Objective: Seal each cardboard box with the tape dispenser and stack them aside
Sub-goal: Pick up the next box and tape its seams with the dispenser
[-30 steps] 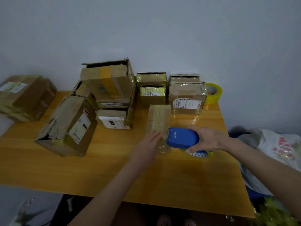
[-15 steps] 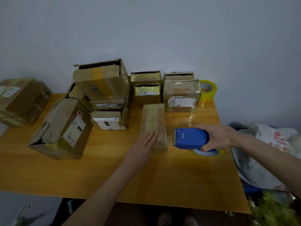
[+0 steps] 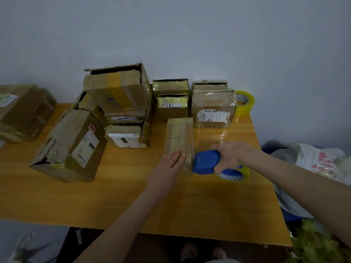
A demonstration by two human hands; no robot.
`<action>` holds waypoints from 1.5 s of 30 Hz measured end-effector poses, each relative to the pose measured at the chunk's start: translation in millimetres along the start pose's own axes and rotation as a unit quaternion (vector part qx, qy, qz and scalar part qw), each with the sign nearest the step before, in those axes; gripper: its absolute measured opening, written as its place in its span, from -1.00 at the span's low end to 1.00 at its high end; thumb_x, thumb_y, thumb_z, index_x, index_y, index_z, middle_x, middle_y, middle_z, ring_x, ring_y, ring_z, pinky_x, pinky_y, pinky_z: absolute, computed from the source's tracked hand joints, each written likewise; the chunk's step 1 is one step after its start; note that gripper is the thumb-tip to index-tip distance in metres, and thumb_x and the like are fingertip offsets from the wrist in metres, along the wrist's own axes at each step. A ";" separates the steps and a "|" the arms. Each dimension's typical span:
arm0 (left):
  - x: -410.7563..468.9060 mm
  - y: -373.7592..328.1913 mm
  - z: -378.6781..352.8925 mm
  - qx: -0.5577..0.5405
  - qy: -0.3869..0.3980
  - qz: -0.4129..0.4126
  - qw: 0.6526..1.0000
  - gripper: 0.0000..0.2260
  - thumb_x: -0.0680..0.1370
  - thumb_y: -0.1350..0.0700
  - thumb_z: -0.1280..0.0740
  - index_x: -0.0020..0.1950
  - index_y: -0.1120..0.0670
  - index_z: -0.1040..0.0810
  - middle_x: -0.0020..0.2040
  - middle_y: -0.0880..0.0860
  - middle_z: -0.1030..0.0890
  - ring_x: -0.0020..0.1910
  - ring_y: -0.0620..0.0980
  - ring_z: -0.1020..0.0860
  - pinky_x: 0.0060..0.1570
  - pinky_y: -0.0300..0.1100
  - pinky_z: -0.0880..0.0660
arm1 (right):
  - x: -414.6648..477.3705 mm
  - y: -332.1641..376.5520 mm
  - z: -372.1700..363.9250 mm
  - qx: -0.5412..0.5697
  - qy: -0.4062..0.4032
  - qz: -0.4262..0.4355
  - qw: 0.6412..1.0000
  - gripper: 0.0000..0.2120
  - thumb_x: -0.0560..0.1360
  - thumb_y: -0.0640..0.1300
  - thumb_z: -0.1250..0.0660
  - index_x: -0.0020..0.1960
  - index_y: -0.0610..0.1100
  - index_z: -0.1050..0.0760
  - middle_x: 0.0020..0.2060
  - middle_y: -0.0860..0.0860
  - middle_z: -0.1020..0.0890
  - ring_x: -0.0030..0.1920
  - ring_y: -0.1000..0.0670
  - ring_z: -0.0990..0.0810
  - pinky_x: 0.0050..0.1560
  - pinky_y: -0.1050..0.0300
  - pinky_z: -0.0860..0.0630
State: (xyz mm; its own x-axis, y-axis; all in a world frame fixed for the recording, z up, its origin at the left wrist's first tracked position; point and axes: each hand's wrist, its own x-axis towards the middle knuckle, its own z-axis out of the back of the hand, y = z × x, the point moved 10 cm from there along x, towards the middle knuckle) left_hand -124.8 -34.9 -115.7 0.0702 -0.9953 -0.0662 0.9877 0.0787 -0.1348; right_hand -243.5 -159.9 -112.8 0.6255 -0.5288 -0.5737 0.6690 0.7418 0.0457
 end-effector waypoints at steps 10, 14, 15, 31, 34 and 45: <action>6.8 -1.0 -2.2 -0.010 -0.003 0.023 1.000 -0.38 0.62 0.11 -0.11 0.56 -0.02 0.18 0.58 -0.05 0.13 0.54 -0.10 0.15 0.49 -0.14 0.25 | 5.6 -70.5 -0.2 0.408 -0.095 -0.093 0.903 -0.58 0.32 0.02 -0.51 0.13 -0.02 -0.50 -0.02 0.00 -0.60 -0.10 0.01 -0.58 -0.18 0.13 -0.51; 10.4 10.0 18.1 -0.196 -0.069 0.060 0.976 -0.49 0.61 0.17 -0.19 0.54 0.02 -0.13 0.55 -0.04 -0.15 0.51 -0.11 -0.13 0.49 -0.16 -0.05 | 14.8 -76.9 -59.8 0.694 -0.072 -0.175 0.695 -0.56 0.39 0.00 -0.50 0.19 -0.16 -0.52 0.00 -0.14 -0.65 -0.05 -0.15 -0.63 -0.02 -0.07 -0.57; 8.0 19.7 27.8 -0.257 -0.111 0.083 0.956 -0.53 0.60 0.22 -0.20 0.51 0.05 -0.22 0.51 -0.02 -0.24 0.47 -0.11 -0.21 0.46 -0.18 -0.16 | 16.6 -71.9 -72.4 0.731 -0.054 -0.186 0.654 -0.57 0.40 0.02 -0.49 0.18 -0.17 -0.54 -0.05 -0.14 -0.67 -0.11 -0.15 -0.64 -0.09 -0.06 -0.60; -12.3 97.7 15.3 -0.343 -0.143 0.306 0.877 -0.69 0.60 0.05 -0.27 0.31 0.12 -0.52 0.08 0.03 -0.60 -0.12 -0.04 -0.59 -0.13 -0.29 -0.50 | -2.3 -16.1 -0.3 0.397 -0.245 -0.093 0.880 -0.62 0.59 0.00 -0.27 0.31 -0.20 -0.50 0.07 -0.14 -0.65 0.05 -0.09 -0.60 0.04 0.06 -0.50; -2.2 88.4 15.3 -0.351 -0.122 0.287 0.883 -0.68 0.60 0.05 -0.28 0.31 0.13 -0.53 -0.03 -0.07 -0.59 -0.26 -0.17 -0.55 -0.33 -0.46 -0.44 | 5.9 41.6 0.5 0.395 -0.214 -0.005 0.893 -0.61 0.59 0.01 -0.26 0.37 -0.12 -0.44 -0.20 0.09 -0.62 -0.28 0.16 -0.53 -0.33 0.44 -0.38; 5.6 78.7 -0.8 -0.465 -0.077 0.258 0.843 -0.90 0.57 0.18 -0.33 0.05 0.12 -0.61 -0.24 0.10 -0.63 -0.33 -0.12 -0.59 -0.25 -0.34 -0.58 | 13.8 52.1 -4.5 0.417 -0.223 0.001 0.881 -0.65 0.59 -0.04 -0.27 0.34 -0.12 -0.45 -0.29 0.04 -0.64 -0.27 0.08 -0.62 -0.32 0.35 -0.49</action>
State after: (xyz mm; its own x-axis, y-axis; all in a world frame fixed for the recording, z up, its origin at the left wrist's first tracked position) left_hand -46.8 -34.2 -127.5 0.5464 -0.8045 -0.2331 0.2892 0.4424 -0.8489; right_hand -201.8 -126.7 -122.1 0.5977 -0.7754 -0.2039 0.6149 0.2802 0.7372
